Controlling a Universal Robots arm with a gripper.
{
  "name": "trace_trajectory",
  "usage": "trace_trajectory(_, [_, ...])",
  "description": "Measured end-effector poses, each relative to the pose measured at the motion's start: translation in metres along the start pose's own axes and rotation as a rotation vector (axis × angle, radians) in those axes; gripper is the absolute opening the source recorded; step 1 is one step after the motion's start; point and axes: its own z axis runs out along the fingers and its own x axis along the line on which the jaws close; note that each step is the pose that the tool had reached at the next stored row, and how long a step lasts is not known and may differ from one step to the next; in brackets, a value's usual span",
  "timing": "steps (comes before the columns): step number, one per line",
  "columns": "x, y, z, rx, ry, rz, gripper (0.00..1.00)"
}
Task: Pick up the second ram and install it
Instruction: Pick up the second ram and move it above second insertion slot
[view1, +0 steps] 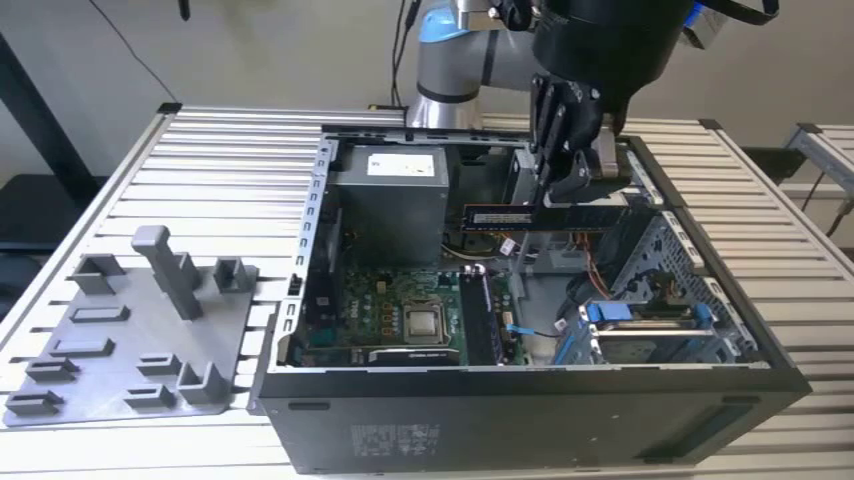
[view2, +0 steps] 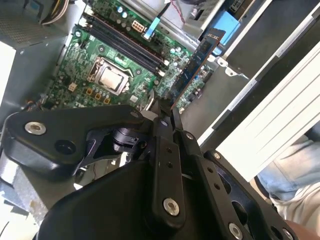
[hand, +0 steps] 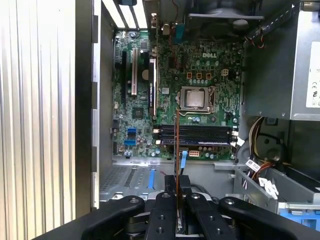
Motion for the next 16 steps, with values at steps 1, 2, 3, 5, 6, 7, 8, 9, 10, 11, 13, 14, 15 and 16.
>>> trace_trajectory(1, [-0.0005,-0.0001,0.0001,0.0,-0.0001,0.0,0.14])
trace_trajectory(2, [-0.0016,-0.0001,0.0,0.0,0.0,0.0,0.14])
trace_trajectory(3, [-0.0029,0.0,0.0,0.0,0.0,0.0,0.14])
trace_trajectory(5, [-0.0056,-0.0001,0.0,0.0,-0.0001,0.0,0.14])
trace_trajectory(6, [-0.0068,-0.0001,0.0,0.0,0.0,0.0,0.14])
trace_trajectory(7, [-0.008,-0.0001,0.0,0.0,0.0,0.0,0.14])
trace_trajectory(8, [-0.0092,-0.0001,-0.0001,0.0,0.0001,0.0,0.14])
trace_trajectory(9, [-0.0104,-0.0001,0.0,0.0,0.0,0.0,0.14])
trace_trajectory(10, [-0.0117,-0.0001,0.0,0.0,0.0,0.0,0.14])
trace_trajectory(11, [-0.013,-0.0001,0.0,0.0,0.0,0.0,0.14])
trace_trajectory(13, [-0.0154,-0.0001,-0.0001,0.0,0.0,0.0,0.14])
trace_trajectory(14, [-0.0167,-0.0001,0.0,0.0,0.0,0.0,0.14])
trace_trajectory(15, [-0.018,-0.0001,0.0,0.0,0.0,0.0,0.14])
trace_trajectory(16, [-0.0192,-0.0001,-0.0001,0.0,0.0,0.0,0.14])
